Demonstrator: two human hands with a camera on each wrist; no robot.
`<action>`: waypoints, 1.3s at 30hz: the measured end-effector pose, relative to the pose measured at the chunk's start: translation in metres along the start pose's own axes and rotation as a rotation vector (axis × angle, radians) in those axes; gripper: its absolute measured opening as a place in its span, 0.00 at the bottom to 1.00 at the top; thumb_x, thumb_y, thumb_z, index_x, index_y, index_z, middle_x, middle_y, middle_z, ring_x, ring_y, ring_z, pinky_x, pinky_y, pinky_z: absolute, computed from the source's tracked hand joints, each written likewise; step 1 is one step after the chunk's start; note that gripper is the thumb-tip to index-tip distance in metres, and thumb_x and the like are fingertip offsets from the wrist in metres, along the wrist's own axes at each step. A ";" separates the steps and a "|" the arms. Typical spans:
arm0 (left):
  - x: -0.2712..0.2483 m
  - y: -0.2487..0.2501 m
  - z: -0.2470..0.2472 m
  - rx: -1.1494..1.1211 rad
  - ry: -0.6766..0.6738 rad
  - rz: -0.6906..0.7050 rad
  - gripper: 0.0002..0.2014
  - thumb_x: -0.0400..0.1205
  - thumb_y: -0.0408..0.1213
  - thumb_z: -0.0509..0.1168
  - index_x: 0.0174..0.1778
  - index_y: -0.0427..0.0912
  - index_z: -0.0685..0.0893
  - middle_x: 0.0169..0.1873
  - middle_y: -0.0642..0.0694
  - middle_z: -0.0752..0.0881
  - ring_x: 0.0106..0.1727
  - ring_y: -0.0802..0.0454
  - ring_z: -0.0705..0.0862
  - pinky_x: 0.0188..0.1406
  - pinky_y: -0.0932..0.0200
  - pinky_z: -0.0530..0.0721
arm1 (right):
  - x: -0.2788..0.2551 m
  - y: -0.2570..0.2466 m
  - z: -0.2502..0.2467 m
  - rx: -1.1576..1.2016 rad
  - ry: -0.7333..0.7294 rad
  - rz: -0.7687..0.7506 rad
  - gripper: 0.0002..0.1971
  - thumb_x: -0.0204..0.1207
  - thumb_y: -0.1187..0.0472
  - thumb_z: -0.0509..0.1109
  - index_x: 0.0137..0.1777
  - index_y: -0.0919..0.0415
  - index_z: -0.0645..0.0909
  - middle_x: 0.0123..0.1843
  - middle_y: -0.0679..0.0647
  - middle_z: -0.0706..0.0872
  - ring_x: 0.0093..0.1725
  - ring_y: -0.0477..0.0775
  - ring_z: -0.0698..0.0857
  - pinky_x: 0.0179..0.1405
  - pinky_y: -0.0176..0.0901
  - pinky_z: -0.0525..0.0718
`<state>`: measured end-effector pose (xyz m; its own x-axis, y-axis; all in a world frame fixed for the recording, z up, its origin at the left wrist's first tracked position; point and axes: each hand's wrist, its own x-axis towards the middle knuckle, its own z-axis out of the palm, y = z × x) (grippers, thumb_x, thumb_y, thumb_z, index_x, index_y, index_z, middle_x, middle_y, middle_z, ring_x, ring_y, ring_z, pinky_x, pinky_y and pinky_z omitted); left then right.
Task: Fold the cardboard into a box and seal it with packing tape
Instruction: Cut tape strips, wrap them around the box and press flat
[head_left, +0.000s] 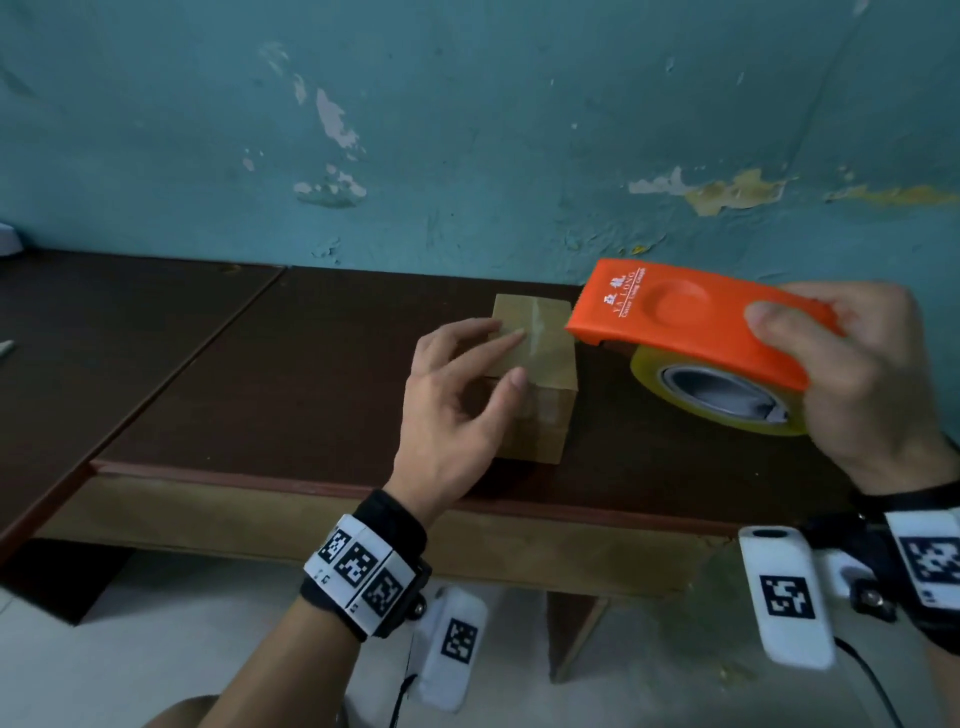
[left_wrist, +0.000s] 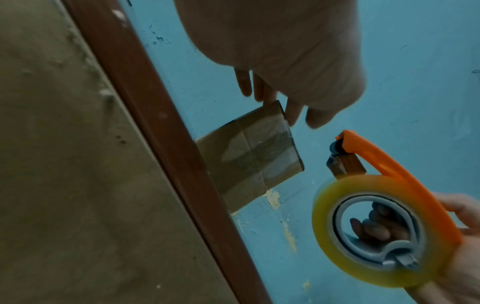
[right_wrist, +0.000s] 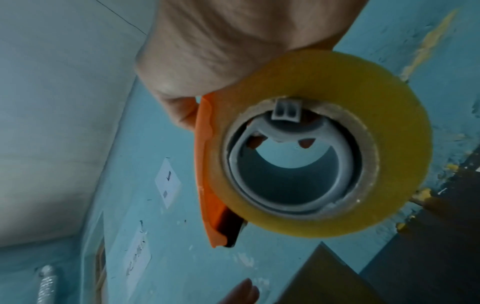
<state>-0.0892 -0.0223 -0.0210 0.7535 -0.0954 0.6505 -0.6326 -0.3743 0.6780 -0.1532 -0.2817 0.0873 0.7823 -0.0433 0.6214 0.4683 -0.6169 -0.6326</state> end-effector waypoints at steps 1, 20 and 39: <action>0.000 0.002 0.000 -0.071 0.052 -0.002 0.19 0.88 0.49 0.67 0.69 0.44 0.91 0.68 0.49 0.86 0.73 0.49 0.82 0.69 0.40 0.84 | 0.000 -0.001 0.002 0.032 -0.024 -0.023 0.29 0.78 0.49 0.65 0.25 0.74 0.70 0.20 0.64 0.66 0.19 0.64 0.67 0.22 0.53 0.63; 0.016 0.003 -0.045 -0.943 -0.305 -0.366 0.32 0.75 0.64 0.74 0.64 0.40 0.90 0.52 0.44 0.95 0.51 0.52 0.95 0.51 0.55 0.93 | -0.014 -0.009 0.046 0.305 -0.184 -0.197 0.22 0.78 0.51 0.65 0.40 0.72 0.85 0.24 0.64 0.81 0.19 0.52 0.83 0.12 0.41 0.75; 0.015 0.015 -0.054 -0.775 -0.171 -0.386 0.03 0.72 0.28 0.80 0.35 0.38 0.94 0.33 0.41 0.93 0.34 0.48 0.91 0.35 0.56 0.90 | -0.020 -0.021 0.034 0.148 -0.314 -0.182 0.21 0.73 0.43 0.75 0.41 0.65 0.88 0.31 0.54 0.88 0.25 0.50 0.88 0.16 0.45 0.80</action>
<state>-0.0970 0.0201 0.0172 0.9167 -0.2518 0.3103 -0.2252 0.3159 0.9217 -0.1645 -0.2407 0.0726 0.7580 0.3134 0.5720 0.6471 -0.4714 -0.5992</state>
